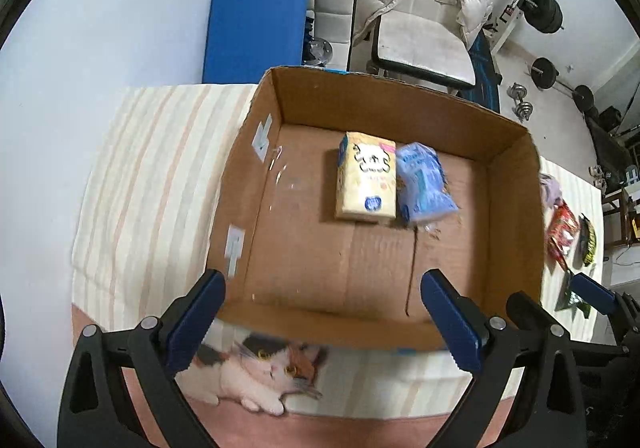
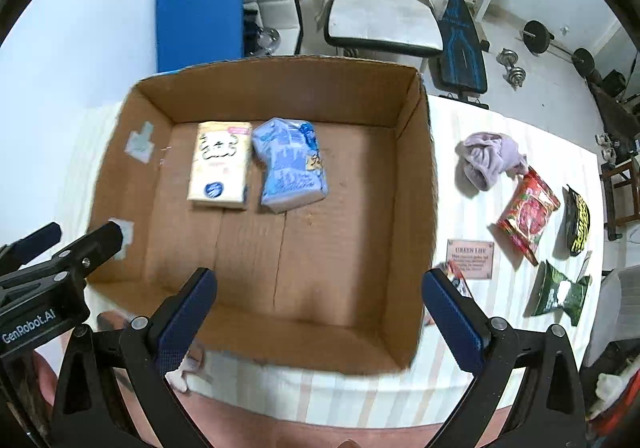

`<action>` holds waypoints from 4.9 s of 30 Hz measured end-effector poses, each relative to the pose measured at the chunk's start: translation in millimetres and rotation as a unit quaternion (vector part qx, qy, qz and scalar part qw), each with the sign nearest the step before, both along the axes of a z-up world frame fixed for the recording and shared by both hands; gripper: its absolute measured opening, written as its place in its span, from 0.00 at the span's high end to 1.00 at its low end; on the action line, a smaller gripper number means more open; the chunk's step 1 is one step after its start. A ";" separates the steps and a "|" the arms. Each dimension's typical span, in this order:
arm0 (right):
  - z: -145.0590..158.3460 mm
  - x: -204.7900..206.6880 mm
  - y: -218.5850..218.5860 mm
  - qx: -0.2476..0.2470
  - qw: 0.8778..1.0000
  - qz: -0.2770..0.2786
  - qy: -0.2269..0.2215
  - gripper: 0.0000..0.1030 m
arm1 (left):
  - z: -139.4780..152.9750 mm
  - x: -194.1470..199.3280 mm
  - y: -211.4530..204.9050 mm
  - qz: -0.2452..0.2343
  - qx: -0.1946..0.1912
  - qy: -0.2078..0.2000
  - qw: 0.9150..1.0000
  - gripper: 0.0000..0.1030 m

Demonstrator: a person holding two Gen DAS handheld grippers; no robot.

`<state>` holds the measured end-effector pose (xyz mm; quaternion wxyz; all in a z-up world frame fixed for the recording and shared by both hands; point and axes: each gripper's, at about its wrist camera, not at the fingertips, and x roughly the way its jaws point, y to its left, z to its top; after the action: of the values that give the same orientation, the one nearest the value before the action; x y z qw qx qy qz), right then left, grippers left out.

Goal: Organize soft objects
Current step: 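Grasp the red snack bag with left tool while right tool grasps green wipes pack, then lower both bags into the box beside the tissue packs and release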

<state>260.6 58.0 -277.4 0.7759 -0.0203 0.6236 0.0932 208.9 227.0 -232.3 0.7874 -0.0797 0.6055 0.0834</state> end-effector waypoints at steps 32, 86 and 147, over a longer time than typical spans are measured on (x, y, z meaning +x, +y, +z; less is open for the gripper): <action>-87.8 0.8 -339.8 -0.124 0.980 0.089 0.127 0.00 | -53.2 104.8 -323.0 -0.213 -0.018 0.089 0.973 0.03; -121.0 23.6 -396.5 0.039 0.951 -0.265 0.153 0.67 | -135.4 105.7 -416.5 -0.264 0.004 0.130 0.956 0.57; -80.9 126.8 0.7 -0.023 0.994 -0.026 0.102 0.11 | -88.8 141.0 23.3 -0.022 0.023 0.106 0.994 0.05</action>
<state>387.3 58.6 -358.3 0.7099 -0.0125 0.7015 0.0604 350.0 250.3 -321.2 0.7223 -0.0387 0.6849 0.0881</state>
